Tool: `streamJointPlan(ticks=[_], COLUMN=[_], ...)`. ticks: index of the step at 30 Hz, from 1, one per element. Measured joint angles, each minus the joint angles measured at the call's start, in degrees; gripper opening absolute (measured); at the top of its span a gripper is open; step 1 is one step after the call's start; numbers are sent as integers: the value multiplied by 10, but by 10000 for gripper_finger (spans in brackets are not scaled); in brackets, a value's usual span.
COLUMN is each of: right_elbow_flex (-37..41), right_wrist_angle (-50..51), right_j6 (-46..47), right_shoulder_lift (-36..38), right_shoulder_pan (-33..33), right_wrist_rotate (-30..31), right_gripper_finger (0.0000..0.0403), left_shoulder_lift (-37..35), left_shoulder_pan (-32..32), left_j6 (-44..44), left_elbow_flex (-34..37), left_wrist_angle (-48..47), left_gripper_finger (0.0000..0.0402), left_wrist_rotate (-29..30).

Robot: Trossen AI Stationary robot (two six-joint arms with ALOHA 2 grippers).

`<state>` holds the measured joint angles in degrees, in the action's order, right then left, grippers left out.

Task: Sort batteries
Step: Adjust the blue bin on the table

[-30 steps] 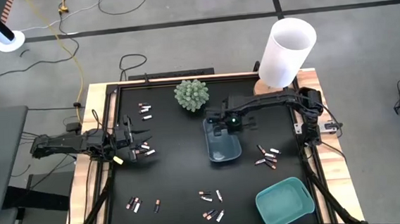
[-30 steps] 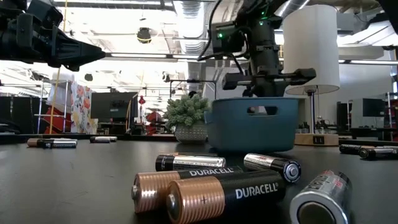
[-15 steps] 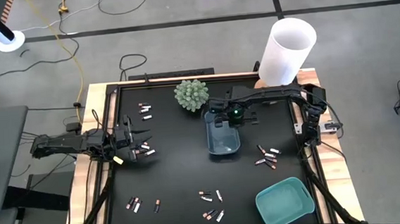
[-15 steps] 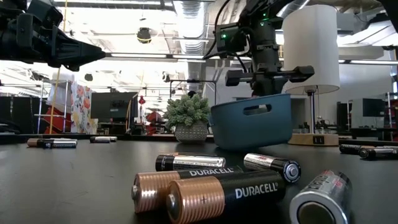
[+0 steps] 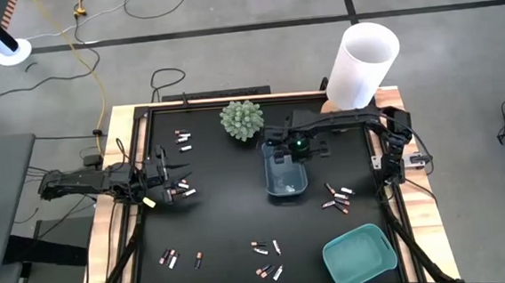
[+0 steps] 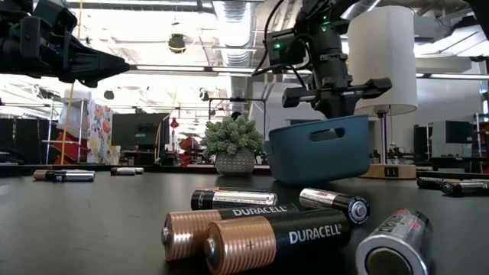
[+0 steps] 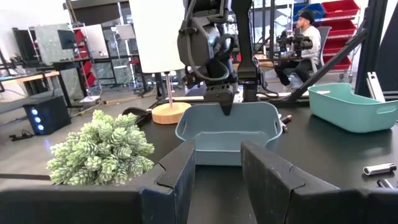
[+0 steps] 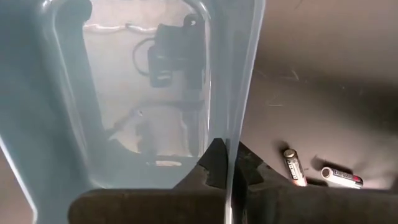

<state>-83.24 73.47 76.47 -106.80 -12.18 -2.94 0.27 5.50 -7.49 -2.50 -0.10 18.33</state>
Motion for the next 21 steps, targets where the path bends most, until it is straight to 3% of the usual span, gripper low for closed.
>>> streamJointPlan(ticks=[9, 21], right_elbow_flex=[0, 0], right_wrist_angle=[3, 13], right_j6=[2, 15], right_shoulder_lift=[0, 0], right_shoulder_pan=[14, 19], right_wrist_rotate=[5, 32], right_gripper_finger=[24, 69], left_shoulder_lift=[0, 0], left_shoulder_pan=[0, 0], left_j6=[0, 0], left_elbow_flex=[0, 0], left_wrist_angle=[0, 0], left_gripper_finger=[125, 125], left_wrist_rotate=[0, 0])
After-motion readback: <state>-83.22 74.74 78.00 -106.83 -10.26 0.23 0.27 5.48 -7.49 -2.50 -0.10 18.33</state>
